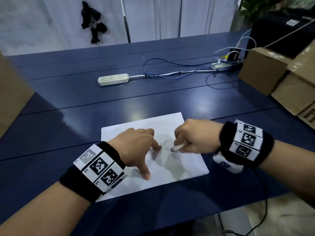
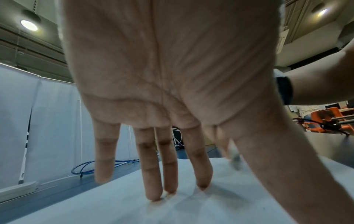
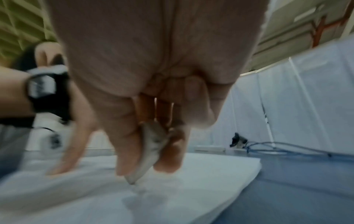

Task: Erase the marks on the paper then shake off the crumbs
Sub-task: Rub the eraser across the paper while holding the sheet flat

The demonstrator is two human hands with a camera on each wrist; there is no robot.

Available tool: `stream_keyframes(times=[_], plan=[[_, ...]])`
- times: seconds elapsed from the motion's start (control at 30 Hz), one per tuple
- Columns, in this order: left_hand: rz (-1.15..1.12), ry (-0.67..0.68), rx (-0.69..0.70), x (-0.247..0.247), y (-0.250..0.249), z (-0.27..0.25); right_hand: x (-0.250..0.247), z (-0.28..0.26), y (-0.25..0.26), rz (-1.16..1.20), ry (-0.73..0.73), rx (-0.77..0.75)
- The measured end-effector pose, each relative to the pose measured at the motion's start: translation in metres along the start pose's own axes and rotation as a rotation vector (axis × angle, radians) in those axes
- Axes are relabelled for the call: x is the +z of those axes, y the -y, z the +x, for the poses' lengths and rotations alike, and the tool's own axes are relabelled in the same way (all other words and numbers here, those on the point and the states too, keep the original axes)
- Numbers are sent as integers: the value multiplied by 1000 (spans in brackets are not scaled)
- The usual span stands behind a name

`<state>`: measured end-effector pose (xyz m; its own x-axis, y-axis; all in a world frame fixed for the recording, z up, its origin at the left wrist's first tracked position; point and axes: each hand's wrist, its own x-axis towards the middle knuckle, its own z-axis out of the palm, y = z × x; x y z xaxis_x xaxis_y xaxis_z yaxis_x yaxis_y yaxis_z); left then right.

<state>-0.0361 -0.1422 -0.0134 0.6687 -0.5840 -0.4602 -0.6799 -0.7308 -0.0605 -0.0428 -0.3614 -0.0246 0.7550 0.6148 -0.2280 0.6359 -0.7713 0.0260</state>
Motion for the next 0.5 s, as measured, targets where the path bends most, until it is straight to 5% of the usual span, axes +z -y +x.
stream_keyframes(times=[0.13,0.33,0.5], plan=[[-43,-14,43,1,1,2,3,-17,16,249,186,-148],[-75,-16,76,3,4,5,3,11,-15,74,-45,110],[-79,-74,30,9,3,10,1,-23,14,84,87,-142]])
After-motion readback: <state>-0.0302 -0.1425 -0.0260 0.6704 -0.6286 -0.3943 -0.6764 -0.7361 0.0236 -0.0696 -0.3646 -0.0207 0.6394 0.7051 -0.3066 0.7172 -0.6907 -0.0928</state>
